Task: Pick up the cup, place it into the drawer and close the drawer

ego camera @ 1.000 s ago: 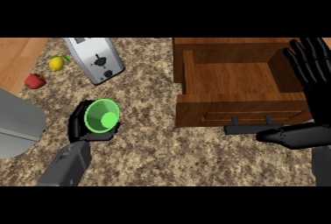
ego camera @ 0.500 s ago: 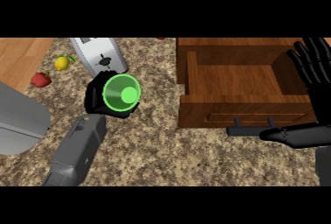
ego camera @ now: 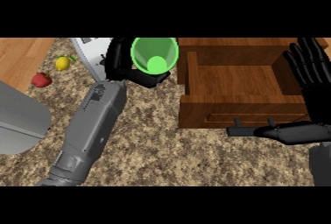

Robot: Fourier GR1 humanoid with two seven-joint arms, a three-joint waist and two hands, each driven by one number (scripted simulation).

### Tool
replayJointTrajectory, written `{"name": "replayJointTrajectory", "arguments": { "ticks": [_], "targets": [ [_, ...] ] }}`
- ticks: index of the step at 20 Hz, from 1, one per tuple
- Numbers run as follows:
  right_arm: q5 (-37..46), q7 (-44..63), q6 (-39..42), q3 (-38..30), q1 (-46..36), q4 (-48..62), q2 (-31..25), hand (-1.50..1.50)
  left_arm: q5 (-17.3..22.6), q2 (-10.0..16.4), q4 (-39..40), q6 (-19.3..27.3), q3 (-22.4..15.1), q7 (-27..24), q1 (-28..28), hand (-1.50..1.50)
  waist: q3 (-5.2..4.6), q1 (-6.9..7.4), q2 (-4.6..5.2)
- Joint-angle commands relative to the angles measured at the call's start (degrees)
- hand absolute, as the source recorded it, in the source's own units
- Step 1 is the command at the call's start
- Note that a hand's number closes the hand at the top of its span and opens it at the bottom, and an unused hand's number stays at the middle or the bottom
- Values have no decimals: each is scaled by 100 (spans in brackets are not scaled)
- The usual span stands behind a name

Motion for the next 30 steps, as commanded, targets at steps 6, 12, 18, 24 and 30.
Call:
{"name": "replayJointTrajectory", "arguments": {
  "ticks": [6,12,18,24,30],
  "targets": [
    [48,-121,-5,31,44,-36,47,-150,411,-51,60,1584,-947,1583,-1489,150,-1,-195,46],
    [-217,-144,215,-111,-56,72,-94,-150,740,-52,1330,2004,-1319,2233,-2453,150,3,-388,98],
    [-81,-366,272,87,-241,298,-21,-150,1133,-52,2224,2179,-1918,2094,-2603,150,8,-623,176],
    [-125,-108,282,207,-621,243,-43,-150,1045,-52,2682,1598,-2576,2378,-2486,150,10,-953,266],
    [-306,-111,416,251,-770,247,-21,-150,1335,-52,2643,1552,-2820,2267,-2313,-150,6,-1182,311]
  ]
}}
